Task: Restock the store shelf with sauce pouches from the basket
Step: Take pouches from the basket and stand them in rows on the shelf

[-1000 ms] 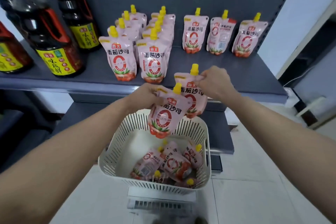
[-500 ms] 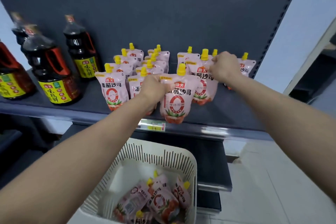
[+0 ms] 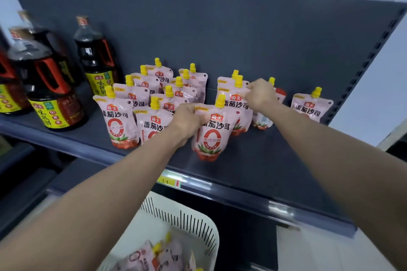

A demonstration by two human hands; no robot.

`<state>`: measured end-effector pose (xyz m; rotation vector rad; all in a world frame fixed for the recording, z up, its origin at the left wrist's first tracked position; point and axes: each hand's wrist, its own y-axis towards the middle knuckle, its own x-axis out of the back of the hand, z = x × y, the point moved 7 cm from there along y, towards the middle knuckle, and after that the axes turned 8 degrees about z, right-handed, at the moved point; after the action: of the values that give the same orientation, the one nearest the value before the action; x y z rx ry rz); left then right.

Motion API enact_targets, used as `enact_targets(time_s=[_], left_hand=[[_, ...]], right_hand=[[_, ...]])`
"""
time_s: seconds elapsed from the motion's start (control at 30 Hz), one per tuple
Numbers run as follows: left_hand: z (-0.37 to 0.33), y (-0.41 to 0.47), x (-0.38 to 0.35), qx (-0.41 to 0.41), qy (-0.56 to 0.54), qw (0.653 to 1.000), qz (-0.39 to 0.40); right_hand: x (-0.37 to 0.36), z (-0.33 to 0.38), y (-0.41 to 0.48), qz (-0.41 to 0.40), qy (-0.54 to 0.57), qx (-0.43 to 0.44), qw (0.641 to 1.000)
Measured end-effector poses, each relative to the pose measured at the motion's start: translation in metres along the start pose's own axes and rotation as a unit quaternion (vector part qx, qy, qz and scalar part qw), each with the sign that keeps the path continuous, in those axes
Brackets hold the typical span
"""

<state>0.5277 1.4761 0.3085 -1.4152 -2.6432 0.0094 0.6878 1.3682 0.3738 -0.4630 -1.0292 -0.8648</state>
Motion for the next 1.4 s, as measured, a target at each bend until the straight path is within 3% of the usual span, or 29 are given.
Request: enact_targets(time_s=[0.3, 0.77, 1.4], left_hand=[[0.023, 0.039, -0.003, 0.025, -0.027, 0.999, -0.03], [0.029, 0.067, -0.021, 0.042, -0.095, 0.994, -0.024], [0.021, 0.1, -0.026, 0.055, -0.079, 0.995, -0.021]], right_hand=[[-0.043, -0.008, 0.056, 0.041, 0.042, 0.002, 0.998], [-0.042, -0.012, 0.08, 0.049, 0.042, 0.031, 0.997], [-0.02, -0.024, 0.057, -0.024, 0.05, 0.062, 0.997]])
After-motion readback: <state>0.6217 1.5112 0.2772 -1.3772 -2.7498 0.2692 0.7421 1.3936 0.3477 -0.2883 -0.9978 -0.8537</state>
